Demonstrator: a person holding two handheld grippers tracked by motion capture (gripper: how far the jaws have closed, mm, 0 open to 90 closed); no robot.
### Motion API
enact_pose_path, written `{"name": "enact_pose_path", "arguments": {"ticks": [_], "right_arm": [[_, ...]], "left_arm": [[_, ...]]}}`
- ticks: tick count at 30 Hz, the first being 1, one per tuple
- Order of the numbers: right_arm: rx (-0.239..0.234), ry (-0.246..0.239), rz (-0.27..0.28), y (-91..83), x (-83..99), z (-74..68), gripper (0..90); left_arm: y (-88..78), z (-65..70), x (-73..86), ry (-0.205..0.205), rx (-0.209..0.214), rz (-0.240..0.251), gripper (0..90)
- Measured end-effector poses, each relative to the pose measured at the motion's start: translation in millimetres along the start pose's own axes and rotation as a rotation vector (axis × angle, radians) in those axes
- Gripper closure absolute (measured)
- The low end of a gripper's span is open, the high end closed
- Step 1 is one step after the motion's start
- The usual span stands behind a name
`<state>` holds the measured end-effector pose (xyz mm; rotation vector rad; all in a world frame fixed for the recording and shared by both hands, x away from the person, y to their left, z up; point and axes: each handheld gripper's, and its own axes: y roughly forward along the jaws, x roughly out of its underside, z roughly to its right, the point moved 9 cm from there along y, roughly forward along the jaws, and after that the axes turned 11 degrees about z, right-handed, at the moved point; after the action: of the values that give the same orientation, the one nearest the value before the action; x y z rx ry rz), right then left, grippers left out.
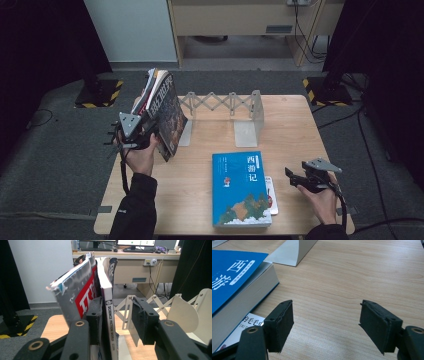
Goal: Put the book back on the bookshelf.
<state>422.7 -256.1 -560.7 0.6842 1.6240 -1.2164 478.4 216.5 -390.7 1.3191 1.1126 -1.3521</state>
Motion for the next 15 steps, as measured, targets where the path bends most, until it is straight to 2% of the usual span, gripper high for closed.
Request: {"name": "enact_pose_path", "arguments": {"ticks": [3,6,10,12,15], "right_arm": [[0.003,0.004,0.003,-0.3,-0.5,-0.1,27.0],[0.006,0.004,0.008,-0.8,-1.0,-0.3,26.9],[0.0,0.006,0.011,-1.7,-2.3,-0.5,26.8],[0.002,0.007,0.014,-1.8,-2.9,-0.2,26.8],[0.003,0.011,0.021,-2.5,-3.9,-0.4,26.7]], "left_arm": [[-4.2,0.3,2.3,0.011,0.01,0.0,57.1],[-8.9,0.8,4.5,-0.006,0.03,0.002,55.0],[-14.5,-0.2,6.8,0.0,0.041,-0.003,53.5],[-17.9,-0.1,8.5,-0.009,0.049,-0.006,53.1],[-22.5,0.4,12.2,0.002,0.059,-0.013,51.6]]}}
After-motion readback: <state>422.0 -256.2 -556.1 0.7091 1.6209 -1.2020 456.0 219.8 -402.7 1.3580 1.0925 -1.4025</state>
